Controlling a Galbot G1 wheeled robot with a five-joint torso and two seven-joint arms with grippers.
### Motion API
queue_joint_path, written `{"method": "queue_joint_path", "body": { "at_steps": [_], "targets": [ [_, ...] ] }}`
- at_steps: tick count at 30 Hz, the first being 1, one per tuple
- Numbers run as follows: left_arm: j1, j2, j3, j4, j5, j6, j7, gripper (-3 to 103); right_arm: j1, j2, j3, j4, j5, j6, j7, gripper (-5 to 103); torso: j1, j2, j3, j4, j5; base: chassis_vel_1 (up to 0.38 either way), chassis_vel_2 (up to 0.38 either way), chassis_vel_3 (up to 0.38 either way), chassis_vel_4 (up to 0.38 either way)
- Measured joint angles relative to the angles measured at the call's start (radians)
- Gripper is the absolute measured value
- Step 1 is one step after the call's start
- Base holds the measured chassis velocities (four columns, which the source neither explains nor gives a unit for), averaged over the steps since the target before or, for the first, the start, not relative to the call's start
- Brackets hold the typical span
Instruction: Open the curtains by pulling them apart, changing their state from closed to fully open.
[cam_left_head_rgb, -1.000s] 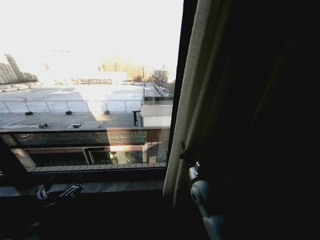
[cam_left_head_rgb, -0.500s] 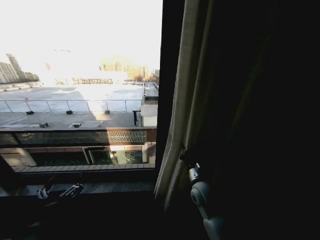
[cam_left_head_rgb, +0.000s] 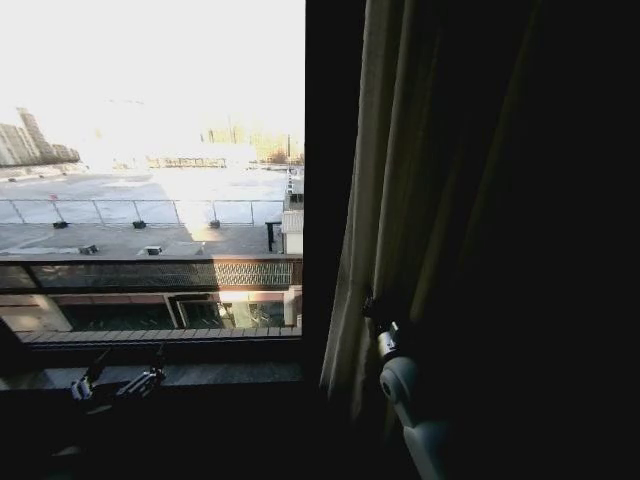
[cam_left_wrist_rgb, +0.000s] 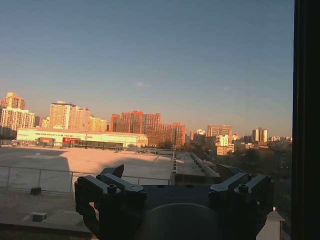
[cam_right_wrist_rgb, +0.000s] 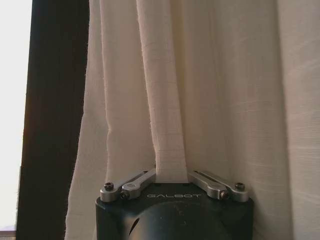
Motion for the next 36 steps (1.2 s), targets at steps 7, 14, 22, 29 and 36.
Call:
{"method": "queue_joint_path", "body": {
  "at_steps": [7, 14, 22, 29, 36],
  "targets": [
    [-0.001, -0.009, 0.003, 0.000, -0.001, 0.000, 0.001, 100, 0.044, -0.025, 0.141, -0.086, 0.004, -0.002, 0.050, 0, 0.000, 0.000, 0.000, -0.0004, 0.0007, 0.000, 0.000, 0.000, 0.000],
    [-0.003, -0.011, 0.003, 0.000, 0.000, 0.000, 0.000, 100, 0.099, -0.056, 0.284, -0.207, 0.000, -0.013, 0.116, 0, 0.000, 0.000, 0.000, -0.0001, 0.0003, 0.000, 0.000, 0.000, 0.000],
    [-0.006, -0.012, 0.005, 0.000, 0.001, 0.000, 0.001, 100, 0.081, -0.088, 0.321, -0.212, 0.028, -0.015, 0.122, -3, 0.000, 0.000, 0.000, -0.0005, 0.0006, 0.000, 0.000, 0.000, 0.000],
    [-0.020, -0.011, 0.012, 0.000, 0.001, 0.007, 0.001, 100, -0.042, -0.087, 0.240, -0.046, 0.078, -0.035, 0.077, 17, 0.000, 0.000, 0.000, -0.0003, 0.0009, 0.000, 0.000, 0.000, 0.000],
    [-0.029, -0.010, 0.018, 0.000, 0.001, 0.010, 0.001, 100, -0.215, -0.104, 0.086, 0.241, 0.121, -0.128, 0.076, 50, 0.000, 0.000, 0.000, -0.0001, 0.0002, 0.000, 0.000, 0.000, 0.000]
  ]
}}
